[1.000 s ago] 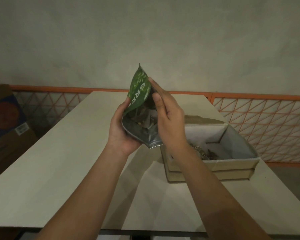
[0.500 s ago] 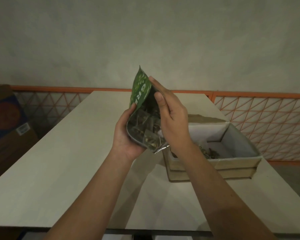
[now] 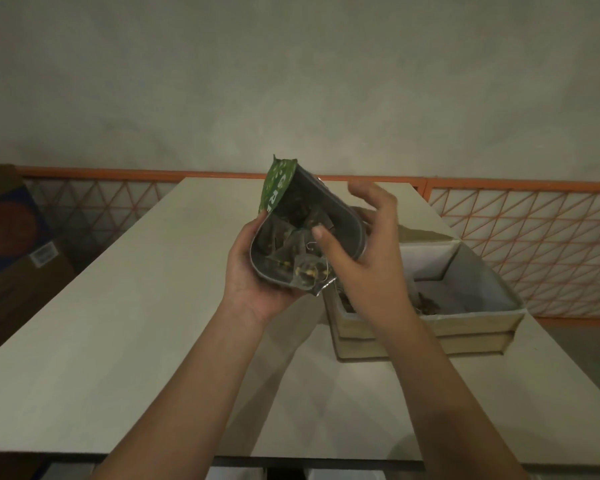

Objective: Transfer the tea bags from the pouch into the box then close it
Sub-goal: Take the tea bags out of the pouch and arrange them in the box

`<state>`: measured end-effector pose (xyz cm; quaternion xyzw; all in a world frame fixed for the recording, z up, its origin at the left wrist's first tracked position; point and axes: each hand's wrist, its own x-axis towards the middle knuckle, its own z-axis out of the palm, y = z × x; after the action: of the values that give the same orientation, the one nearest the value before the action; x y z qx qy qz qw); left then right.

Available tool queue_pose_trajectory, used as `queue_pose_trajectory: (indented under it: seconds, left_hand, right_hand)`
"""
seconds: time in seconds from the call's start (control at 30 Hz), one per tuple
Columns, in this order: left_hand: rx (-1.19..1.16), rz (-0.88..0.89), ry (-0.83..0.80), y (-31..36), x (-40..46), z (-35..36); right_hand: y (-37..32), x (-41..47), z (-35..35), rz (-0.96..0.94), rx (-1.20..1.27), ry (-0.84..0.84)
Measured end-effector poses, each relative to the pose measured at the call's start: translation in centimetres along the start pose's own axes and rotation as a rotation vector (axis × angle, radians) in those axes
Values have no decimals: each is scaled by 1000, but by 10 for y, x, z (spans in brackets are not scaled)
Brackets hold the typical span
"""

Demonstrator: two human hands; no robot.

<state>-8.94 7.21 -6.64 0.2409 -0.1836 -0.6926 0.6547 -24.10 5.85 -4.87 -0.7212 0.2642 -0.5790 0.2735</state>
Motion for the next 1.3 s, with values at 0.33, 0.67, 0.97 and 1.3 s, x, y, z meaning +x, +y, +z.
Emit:
queue_pose_trajectory:
  seconds: [0.33,0.67,0.97,1.3]
  left_hand:
    - [-8,36,7,-8,1,1]
    - [-53,26,-2,-12,1,6]
    - [-73,18,-15,-15,2,3]
    - [-69,20,-10,-13,1,2]
  right_hand:
    - [6,-37,6,113,-799,-19]
    - [-15,-28,-35,194,-156,183]
    - [8,-27,-72,320,-348,253]
    - [20,-34,-62,350,-642,5]
